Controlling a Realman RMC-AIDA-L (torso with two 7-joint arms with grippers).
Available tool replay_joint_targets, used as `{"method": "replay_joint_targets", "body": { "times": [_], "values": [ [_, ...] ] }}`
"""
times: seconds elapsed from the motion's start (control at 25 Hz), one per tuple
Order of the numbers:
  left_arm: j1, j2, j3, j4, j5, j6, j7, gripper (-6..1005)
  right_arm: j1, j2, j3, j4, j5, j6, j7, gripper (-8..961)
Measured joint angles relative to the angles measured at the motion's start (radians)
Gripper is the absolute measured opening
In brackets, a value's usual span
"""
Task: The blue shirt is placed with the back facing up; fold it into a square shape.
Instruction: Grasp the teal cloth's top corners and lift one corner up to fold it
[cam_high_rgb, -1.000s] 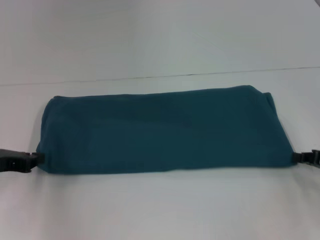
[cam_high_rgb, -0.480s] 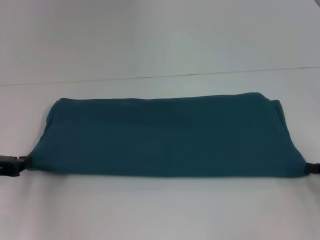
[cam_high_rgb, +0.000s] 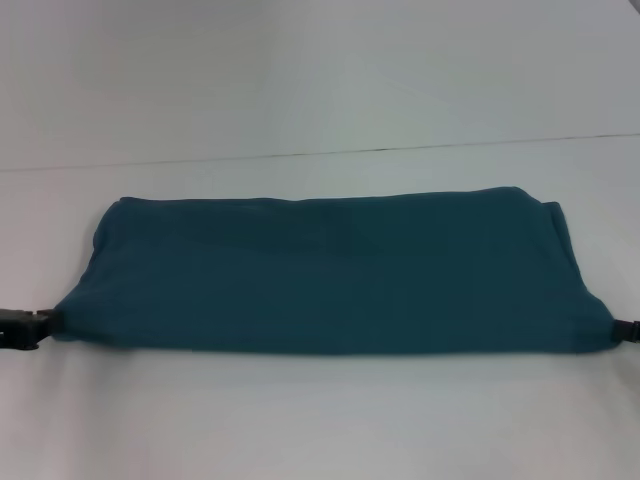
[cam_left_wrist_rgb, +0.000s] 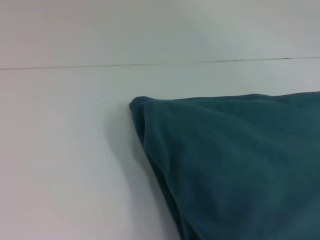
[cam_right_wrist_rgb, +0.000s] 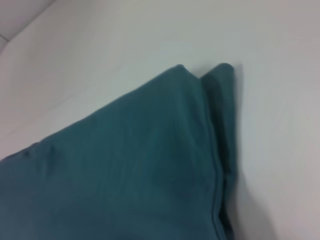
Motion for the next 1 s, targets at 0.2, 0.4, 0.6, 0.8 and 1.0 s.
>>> {"method": "replay_joint_targets", "body": {
  "times": [0.2,0.4,0.6,0.8,1.0],
  "values": [
    [-0.006,0.001,0.002,0.016,-0.001,0.049,-0.024,5,0.018,-0.003,0.028,-0.003,0.001,-0.063,-0.024,42],
    [0.002,0.000,-0.001,0.084,0.002,0.106,-0.059,8,0.034,-0.008,0.078,-0.059,0.001,-0.171,-0.043,91],
    [0.010,0.000,-0.041,0.122,0.002,0.103,-0.100,180,0.044,-0.004,0.132,-0.105,0.023,-0.190,-0.044,284],
    [0.022,0.001,-0.064,0.145,0.003,0.126,-0.172,367,0.071,-0.008,0.128,-0.099,0.071,-0.178,-0.051,490],
    [0.033,0.000,-0.064,0.142,0.008,0.197,-0.261,595,0.135,-0.006,0.076,-0.095,0.058,-0.115,-0.046,735]
  ]
}}
